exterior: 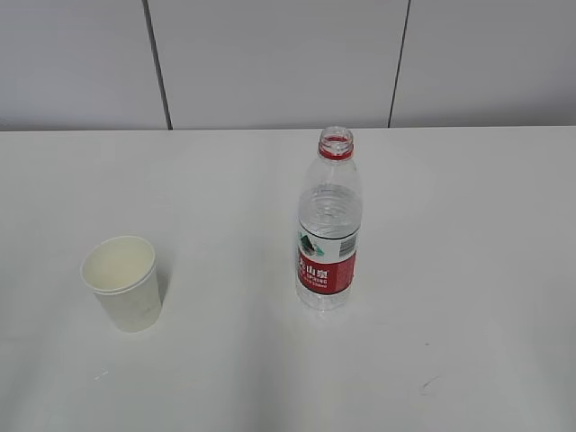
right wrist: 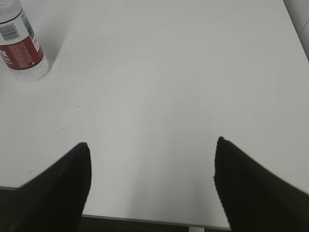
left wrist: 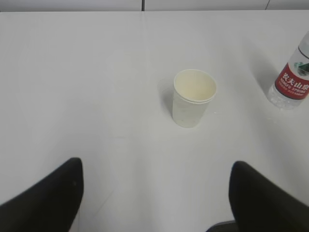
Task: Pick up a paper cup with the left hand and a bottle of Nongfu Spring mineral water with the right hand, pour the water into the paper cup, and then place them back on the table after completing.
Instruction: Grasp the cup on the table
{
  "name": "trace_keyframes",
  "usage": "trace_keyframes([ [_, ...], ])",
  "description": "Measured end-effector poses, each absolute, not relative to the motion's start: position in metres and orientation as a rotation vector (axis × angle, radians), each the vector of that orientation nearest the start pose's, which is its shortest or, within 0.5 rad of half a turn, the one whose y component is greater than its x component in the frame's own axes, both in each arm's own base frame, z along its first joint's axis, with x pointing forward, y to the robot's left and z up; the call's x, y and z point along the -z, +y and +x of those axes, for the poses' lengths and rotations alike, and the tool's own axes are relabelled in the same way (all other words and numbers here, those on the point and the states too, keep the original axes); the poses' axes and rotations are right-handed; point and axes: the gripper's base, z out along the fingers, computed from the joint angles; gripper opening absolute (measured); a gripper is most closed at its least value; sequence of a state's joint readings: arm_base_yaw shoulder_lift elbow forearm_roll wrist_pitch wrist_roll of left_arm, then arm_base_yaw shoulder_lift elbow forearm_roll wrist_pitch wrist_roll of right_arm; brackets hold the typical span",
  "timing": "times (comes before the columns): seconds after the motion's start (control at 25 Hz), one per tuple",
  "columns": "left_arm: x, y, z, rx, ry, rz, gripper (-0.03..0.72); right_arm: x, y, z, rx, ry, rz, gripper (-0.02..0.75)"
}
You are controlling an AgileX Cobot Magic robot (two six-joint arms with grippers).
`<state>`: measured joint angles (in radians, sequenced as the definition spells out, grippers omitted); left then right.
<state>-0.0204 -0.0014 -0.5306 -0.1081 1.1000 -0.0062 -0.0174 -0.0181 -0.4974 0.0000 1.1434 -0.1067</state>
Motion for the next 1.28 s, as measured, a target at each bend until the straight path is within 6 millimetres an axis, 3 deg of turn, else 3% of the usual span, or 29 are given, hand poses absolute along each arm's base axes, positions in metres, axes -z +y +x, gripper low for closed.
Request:
trace_keyframes([
  [0.32, -0.286, -0.009, -0.011, 0.148, 2.027, 0.023, 0.563, -0.272, 0.001, -0.011, 0.065, 2.096, -0.095, 0.586],
  [0.56, -0.304, -0.007, -0.002, 0.122, 1.798, 0.033, 0.563, -0.291, 0.001, -0.003, 0.073, 1.894, -0.084, 0.586],
  [0.72, -0.295, -0.006, 0.012, 0.106, 1.709, 0.031, 0.563, -0.293, 0.0, 0.015, 0.102, 1.822, -0.114, 0.586],
  [1.0, -0.28, -0.004, 0.034, 0.091, 1.537, 0.0, 0.563, -0.278, 0.0, 0.056, 0.108, 1.785, -0.133, 0.586],
  [1.28, -0.278, -0.003, 0.059, 0.069, 1.579, -0.005, 0.563, -0.254, 0.001, 0.083, 0.141, 1.732, -0.191, 0.585],
])
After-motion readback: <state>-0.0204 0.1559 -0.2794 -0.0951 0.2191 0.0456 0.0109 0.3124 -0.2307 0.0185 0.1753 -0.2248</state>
